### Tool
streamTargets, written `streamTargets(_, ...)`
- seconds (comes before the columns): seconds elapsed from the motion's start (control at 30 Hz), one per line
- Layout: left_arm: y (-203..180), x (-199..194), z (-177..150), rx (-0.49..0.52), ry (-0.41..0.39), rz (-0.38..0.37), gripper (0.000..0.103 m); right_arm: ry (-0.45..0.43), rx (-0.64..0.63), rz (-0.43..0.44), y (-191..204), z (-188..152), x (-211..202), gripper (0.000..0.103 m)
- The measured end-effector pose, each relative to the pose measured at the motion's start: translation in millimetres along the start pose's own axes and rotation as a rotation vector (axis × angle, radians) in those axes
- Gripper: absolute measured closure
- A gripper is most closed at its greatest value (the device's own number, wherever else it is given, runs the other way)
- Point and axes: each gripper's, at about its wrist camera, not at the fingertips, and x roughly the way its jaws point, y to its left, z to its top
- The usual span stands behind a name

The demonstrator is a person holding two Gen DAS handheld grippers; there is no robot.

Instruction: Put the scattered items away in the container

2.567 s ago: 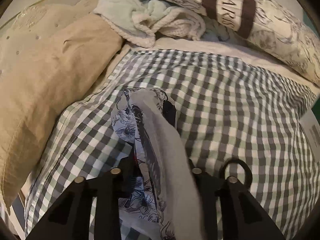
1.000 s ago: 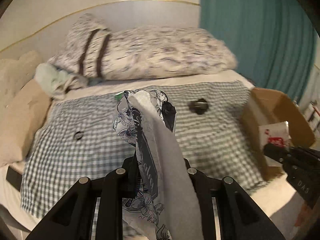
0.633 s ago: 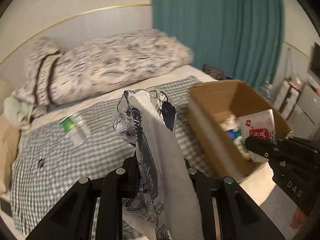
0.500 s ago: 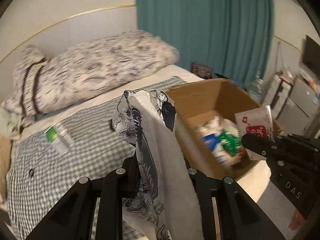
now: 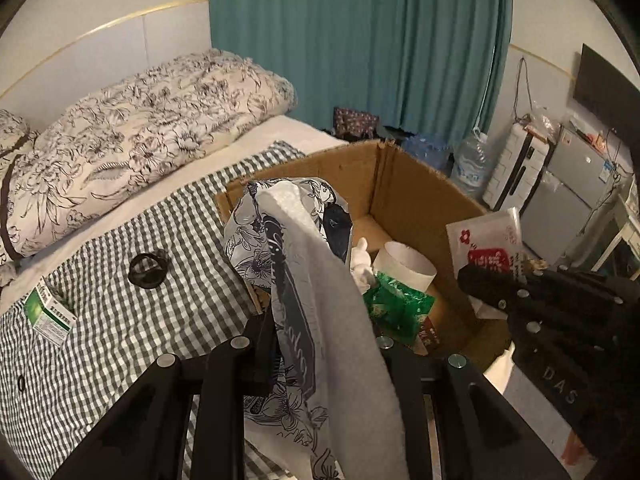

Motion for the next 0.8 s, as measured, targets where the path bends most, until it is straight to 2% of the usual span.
streamTargets(0.23,-3.8,24.0,9.9,0.017,0.016,-0.004,0.077,0.012,0.030,0.000,-17.2,1.8,23.0,0.098)
streamTargets(0.3,-6.1,29.0,12.6,0.021,0.017,-0.020,0.064,0.006,0.023,0.001,-19.0,1.5,26.6,0.097)
streamTargets(0.33,-8.2,31.7,13.8,0.033,0.019,-0.021,0.048,0.003,0.017,0.003,-17.8,1.6,28.3,0.096)
streamTargets(0.37,-11.1,32.5,13.8,0.045,0.013,-0.012,0.035,-0.001,0.016,-0.001,-18.7,1.4,29.0,0.096)
streamTargets(0.4,-13.2,32.9,14.2,0.055,0.001,0.010,0.033,-0.007,0.020,-0.005,-18.4,2.3,29.7,0.092)
streamTargets(0.43,-13.2,33.3,15.0,0.058,-0.009,0.045,0.026,-0.008,0.019,0.002,-16.7,3.2,30.7,0.091)
streamTargets(0.47,-11.6,34.2,15.7,0.054,-0.014,0.074,0.020,-0.013,0.018,-0.005,-17.5,3.9,31.2,0.087)
streamTargets(0.5,-9.2,35.3,16.3,0.045,-0.010,0.092,0.019,-0.022,0.020,-0.033,-18.6,3.8,30.2,0.077)
streamTargets(0.53,-5.4,36.0,16.4,0.033,0.000,0.091,0.016,-0.025,0.028,-0.062,-20.9,4.0,29.7,0.069)
streamTargets(0.57,0.0,35.9,16.0,0.014,0.007,0.077,0.012,-0.023,0.044,-0.084,-24.4,4.1,29.2,0.052)
streamTargets(0.63,9.7,31.3,14.1,-0.025,0.000,0.053,0.011,-0.038,0.087,-0.075,-33.0,2.2,25.3,0.036)
streamTargets(0.7,14.7,23.4,12.3,-0.039,-0.018,0.056,0.010,-0.066,0.116,-0.035,-38.2,1.2,17.5,0.036)
streamTargets(0.8,17.1,15.0,12.2,-0.026,-0.025,0.078,0.009,-0.067,0.108,-0.036,-38.9,1.9,11.1,0.036)
